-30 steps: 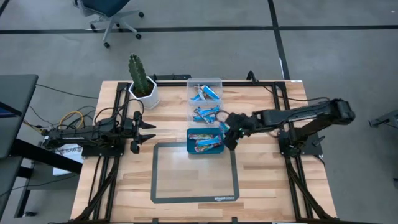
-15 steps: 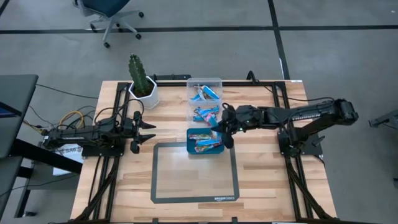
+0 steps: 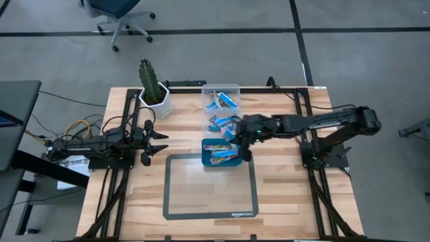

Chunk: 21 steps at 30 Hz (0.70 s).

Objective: Pick and place Granola Bars by type
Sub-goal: Put the red granola bar into the blue bin, then return to Home Position

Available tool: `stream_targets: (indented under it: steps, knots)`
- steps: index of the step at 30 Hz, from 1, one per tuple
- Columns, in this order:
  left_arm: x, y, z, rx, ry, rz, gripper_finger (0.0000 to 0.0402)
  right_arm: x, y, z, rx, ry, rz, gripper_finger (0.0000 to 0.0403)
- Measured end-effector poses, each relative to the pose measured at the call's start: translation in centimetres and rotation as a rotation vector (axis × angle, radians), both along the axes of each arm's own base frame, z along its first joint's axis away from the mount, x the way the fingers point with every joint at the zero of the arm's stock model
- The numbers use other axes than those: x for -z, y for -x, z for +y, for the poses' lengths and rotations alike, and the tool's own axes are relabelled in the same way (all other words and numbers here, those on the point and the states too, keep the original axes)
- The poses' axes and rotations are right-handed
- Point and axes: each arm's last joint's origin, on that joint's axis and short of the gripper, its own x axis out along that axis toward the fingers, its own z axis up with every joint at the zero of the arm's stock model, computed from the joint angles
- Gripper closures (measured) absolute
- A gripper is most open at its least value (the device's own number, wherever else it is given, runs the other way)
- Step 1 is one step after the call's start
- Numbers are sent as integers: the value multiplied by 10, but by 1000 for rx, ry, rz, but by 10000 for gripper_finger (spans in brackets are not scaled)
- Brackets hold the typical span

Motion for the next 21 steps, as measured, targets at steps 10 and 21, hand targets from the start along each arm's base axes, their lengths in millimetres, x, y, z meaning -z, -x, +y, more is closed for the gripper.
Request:
stream_targets:
  steps: [10, 21]
  knots:
    - [1, -1, 0, -1, 0, 12, 221, 25, -43, -3, -136, 20, 344, 370]
    - [2, -2, 0, -1, 1, 31, 221, 31, -62, -5, -210, 17, 412, 304]
